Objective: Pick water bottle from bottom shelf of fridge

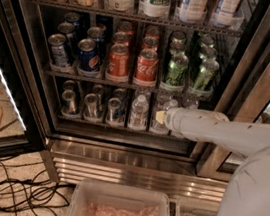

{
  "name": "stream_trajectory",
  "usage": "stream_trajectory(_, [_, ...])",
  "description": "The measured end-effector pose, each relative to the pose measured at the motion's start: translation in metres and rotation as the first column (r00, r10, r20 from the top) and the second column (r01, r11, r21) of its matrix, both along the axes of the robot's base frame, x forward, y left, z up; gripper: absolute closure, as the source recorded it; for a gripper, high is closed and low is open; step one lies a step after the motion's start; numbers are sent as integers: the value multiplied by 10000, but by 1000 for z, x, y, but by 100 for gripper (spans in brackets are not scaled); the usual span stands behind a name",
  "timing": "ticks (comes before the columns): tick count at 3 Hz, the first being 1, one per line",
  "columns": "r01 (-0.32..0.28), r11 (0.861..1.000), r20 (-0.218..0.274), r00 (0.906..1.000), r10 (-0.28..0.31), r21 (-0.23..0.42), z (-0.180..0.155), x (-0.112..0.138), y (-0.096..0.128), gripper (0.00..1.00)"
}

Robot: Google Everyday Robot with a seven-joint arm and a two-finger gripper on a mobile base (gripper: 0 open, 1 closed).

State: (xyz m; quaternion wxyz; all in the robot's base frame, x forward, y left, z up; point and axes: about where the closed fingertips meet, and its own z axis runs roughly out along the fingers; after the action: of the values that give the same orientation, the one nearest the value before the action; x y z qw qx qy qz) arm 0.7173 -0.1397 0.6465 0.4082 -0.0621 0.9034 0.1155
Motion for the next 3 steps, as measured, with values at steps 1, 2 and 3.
stream_trajectory(1, [-47,10000,-91,9999,47,-15,2,-5,0,100])
stream_trajectory(2, [-83,10000,-159,9998,83,-34,3,-9,-1,100])
stream_trajectory(3, [-161,9998,-323,9994,158,-80,8,-17,-1,100])
